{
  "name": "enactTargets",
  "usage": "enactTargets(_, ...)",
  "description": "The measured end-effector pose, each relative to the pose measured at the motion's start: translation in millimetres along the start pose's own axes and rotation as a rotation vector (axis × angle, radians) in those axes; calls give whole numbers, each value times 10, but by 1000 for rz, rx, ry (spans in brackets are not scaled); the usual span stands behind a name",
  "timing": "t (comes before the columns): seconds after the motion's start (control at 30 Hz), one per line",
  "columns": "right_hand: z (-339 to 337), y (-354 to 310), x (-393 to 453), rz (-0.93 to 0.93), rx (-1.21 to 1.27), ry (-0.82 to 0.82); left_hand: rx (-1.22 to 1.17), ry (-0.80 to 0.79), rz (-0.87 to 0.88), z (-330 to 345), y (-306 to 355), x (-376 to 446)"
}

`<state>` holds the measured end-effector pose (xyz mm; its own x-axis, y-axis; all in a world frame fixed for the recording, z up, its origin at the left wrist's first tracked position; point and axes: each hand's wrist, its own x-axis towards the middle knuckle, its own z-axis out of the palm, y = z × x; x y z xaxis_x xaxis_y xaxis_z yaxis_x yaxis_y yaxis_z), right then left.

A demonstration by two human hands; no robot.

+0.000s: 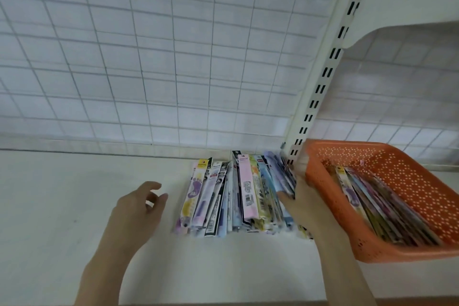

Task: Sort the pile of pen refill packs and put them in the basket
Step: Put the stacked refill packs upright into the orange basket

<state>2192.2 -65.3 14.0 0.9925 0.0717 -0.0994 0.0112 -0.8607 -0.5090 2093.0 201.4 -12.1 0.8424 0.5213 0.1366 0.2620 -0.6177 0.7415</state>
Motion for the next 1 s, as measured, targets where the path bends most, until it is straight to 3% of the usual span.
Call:
enactTargets(0.17,-27,18,63,-15,-67,29,34,8,8,64,74,106)
enactTargets(0.47,-91,-30,87,-34,-124,-141,67,-30,35,190,174,73)
enactTargets(0.87,-178,-71,105,-100,-89,108,146,-9,31,163,105,77)
enactTargets(1.0,-154,-2,128,-106,-135,110,148,-40,22,237,198,95)
